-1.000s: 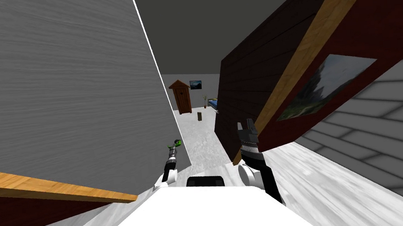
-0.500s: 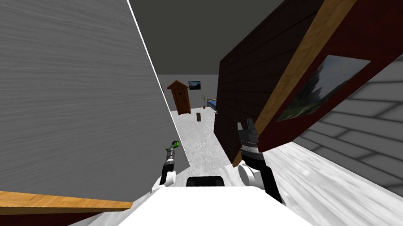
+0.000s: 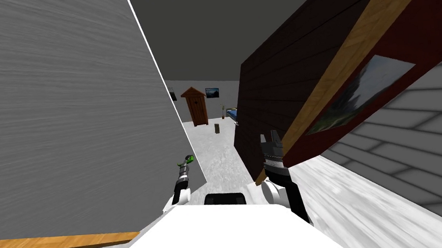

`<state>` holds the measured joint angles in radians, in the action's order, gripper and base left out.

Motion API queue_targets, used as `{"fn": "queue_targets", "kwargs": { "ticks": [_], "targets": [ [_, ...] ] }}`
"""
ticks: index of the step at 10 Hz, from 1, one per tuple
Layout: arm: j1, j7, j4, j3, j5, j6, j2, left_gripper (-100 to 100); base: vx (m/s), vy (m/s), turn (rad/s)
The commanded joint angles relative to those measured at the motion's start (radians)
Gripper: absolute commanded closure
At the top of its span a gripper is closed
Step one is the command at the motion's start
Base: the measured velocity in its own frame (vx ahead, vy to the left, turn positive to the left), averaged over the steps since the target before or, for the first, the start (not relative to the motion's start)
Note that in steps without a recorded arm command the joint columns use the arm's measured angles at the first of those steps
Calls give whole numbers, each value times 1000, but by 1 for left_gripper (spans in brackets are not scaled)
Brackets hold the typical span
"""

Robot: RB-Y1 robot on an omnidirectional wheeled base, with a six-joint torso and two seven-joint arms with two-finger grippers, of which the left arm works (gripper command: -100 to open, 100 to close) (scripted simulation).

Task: Push the door open

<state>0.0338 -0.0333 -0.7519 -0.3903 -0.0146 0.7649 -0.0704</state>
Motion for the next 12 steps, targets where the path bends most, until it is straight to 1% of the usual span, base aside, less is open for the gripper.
{"fn": "queue_targets", "kwargs": {
  "ticks": [1,7,12],
  "targets": [
    [6,0,19,-40,-5,11,-16,100,122,-16,-46],
    [-16,-7,0,-131,-5,5,-19,100,104,-7,-35],
    [-35,-13,-16,-206,-5,0,-18,100,101,-5,-33]
  ]
}}
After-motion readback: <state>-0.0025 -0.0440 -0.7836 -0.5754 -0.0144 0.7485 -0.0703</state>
